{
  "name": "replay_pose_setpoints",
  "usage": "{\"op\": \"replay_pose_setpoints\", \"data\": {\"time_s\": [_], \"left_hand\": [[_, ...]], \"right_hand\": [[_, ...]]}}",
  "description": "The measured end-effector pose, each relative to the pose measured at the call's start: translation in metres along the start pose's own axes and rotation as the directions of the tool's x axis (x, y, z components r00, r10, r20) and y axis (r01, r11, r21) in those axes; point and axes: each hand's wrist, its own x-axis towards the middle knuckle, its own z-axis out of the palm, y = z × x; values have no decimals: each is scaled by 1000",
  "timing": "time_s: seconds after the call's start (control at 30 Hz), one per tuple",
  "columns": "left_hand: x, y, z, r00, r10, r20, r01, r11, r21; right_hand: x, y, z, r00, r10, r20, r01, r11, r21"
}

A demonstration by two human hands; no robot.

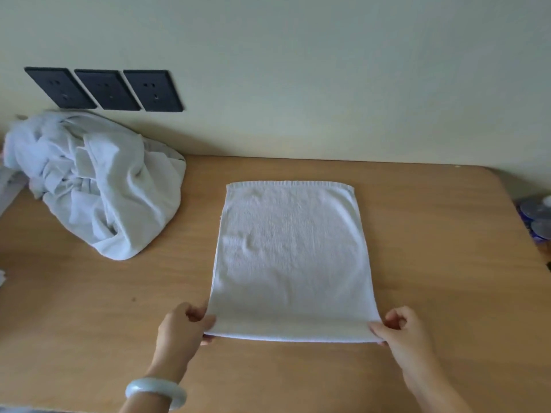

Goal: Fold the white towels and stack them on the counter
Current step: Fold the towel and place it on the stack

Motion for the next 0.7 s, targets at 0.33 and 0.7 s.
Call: {"op": "replay_pose_setpoints", "data": {"time_s": [0.33, 0.7], "left_hand": [[-24, 30, 84, 646, 750, 141, -700, 509, 501], [-1, -30, 73, 721, 684, 116, -538, 446, 716]], "right_hand": [[-27, -35, 90, 597, -801, 47, 710, 501, -495], [-14, 29, 82, 753, -632, 184, 511, 384, -770]]}}
